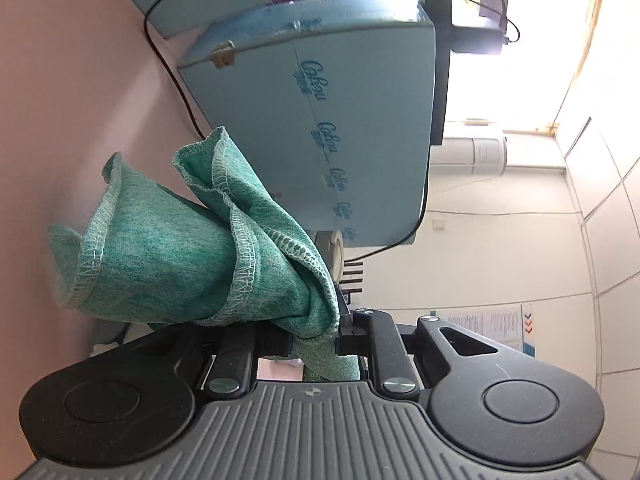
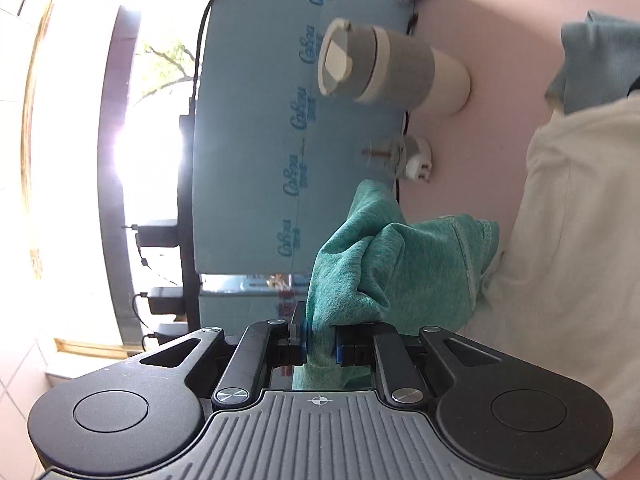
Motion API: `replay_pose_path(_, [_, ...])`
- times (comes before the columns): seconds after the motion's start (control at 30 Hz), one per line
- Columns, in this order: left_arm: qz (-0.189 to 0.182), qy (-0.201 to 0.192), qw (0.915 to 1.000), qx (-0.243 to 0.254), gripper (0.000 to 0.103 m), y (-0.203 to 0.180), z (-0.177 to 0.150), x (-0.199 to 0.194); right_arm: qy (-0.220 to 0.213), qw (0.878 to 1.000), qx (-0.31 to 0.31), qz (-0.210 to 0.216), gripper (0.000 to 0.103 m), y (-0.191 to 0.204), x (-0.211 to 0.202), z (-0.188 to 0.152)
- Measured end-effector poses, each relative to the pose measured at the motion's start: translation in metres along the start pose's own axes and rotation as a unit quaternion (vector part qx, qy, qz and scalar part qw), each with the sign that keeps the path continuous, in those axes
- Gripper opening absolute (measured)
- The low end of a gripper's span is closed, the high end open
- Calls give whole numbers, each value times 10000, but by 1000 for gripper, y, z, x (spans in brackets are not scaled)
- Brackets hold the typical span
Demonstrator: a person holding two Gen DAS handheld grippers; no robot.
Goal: Fold clothes
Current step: 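Lift the green shirt with both grippers and carry it onto the clothes stack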
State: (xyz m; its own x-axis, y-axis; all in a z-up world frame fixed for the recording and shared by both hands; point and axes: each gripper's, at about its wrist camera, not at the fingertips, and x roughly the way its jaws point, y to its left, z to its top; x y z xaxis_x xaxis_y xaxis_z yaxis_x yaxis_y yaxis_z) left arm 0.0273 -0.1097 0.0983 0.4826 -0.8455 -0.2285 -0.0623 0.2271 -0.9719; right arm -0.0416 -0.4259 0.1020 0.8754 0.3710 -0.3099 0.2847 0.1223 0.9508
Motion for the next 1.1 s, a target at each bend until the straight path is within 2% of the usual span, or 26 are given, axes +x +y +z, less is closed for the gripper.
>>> replay_pose_path(0.2, [-170, 120, 9976, 663, 16, -32, -20, 32, -320, 9991, -211, 197, 13, 8, -27, 30])
replay_pose_path(0.33, [-120, 129, 9935, 1124, 16, -38, -36, 52, -437, 9981, -387, 209, 13, 8, -38, 48])
replay_pose_path(0.47, [54, 688, 9931, 951, 15, -23, -63, 61, -547, 9976, -420, 1, 13, -10, -54, 55])
replay_pose_path(0.63, [222, 1440, 9823, 1173, 15, -9, -105, 67, -728, 9968, -36, -331, 13, -57, -97, 43])
replay_pose_path(0.8, [653, 1891, 9686, 1475, 15, 8, -115, 77, -916, 9929, 347, -668, 13, -96, -129, 31])
replay_pose_path(0.93, [1071, 2056, 9619, 1446, 17, 26, -116, 72, -955, 9904, 471, -884, 14, -113, -135, 23])
replay_pose_path(1.03, [1350, 2164, 9563, 1432, 24, 36, -119, 68, -986, 9881, 433, -1096, 16, -117, -138, 18])
replay_pose_path(1.1, [1483, 2260, 9534, 1340, 35, 42, -119, 67, -1041, 9862, 422, -1220, 16, -119, -141, 17])
